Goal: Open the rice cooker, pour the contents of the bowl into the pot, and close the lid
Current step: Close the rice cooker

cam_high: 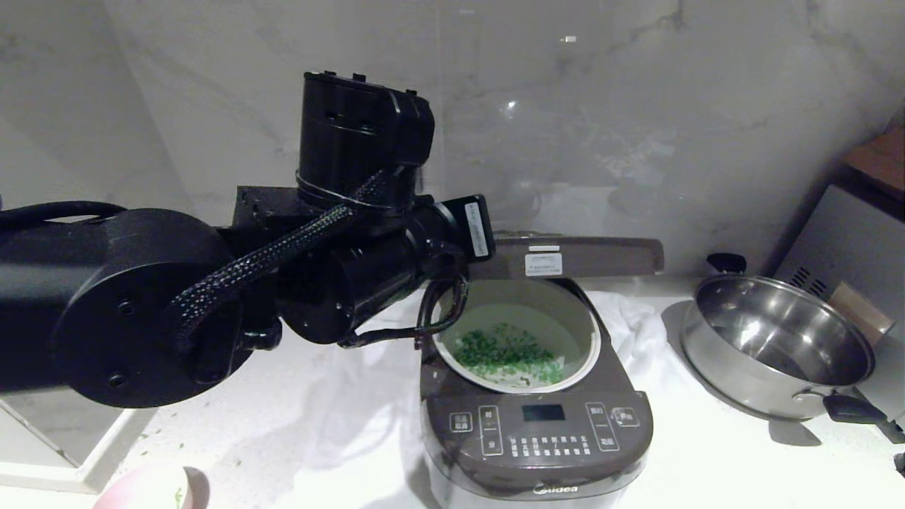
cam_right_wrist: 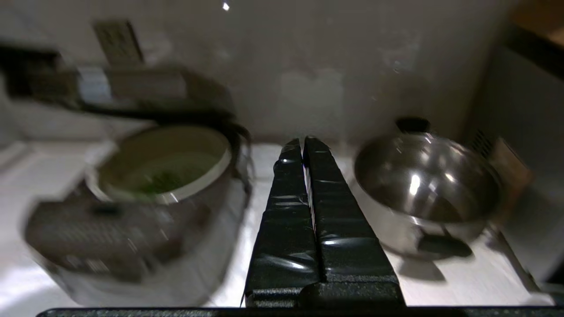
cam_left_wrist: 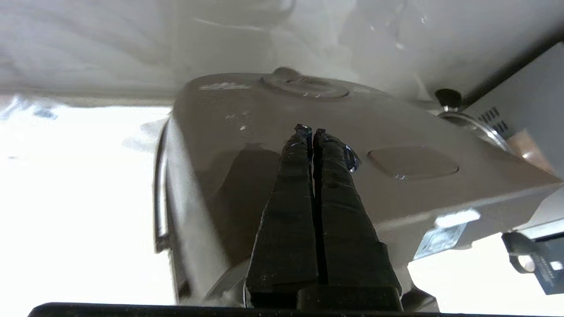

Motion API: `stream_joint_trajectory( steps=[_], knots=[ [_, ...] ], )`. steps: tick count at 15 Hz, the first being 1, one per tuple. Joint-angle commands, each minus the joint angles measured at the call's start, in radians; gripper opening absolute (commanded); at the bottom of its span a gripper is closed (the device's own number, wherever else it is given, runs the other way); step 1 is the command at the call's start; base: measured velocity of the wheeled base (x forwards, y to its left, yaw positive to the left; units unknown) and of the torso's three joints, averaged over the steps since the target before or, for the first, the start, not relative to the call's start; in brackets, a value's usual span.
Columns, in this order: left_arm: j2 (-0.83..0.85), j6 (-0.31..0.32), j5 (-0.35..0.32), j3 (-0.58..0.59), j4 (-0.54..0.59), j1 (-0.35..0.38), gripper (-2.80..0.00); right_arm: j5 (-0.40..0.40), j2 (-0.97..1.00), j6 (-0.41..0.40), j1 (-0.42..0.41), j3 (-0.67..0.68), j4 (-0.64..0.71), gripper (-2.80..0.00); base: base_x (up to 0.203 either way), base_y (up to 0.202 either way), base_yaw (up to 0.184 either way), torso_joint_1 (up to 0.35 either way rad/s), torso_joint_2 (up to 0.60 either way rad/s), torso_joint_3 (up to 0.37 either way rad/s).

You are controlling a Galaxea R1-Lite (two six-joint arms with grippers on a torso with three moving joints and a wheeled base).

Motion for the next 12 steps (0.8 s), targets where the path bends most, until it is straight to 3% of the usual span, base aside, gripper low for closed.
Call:
stream_joint_trajectory(
  steps=[1, 7, 12],
  knots=[
    [-0.049, -0.006, 0.0, 0.048, -0.002, 0.002, -2.8, 0.021, 0.313, 0.059, 0.001, -0.192, 0.001, -2.8, 0.0, 0.0, 0.0, 0.0, 0.0, 0.0],
    [-0.051, -0.039, -0.009, 0.126, -0.002, -0.007, -2.8, 0.067, 0.863, 0.273, 0.02, -0.534, 0.0, -2.8, 0.0, 0.0, 0.0, 0.0, 0.0, 0.0],
    [-0.043, -0.039, -0.018, 0.156, -0.002, -0.013, -2.8, 0.065, 1.07, 0.348, 0.212, -0.585, 0.003, -2.8, 0.0, 0.0, 0.0, 0.0, 0.0, 0.0]
  ],
)
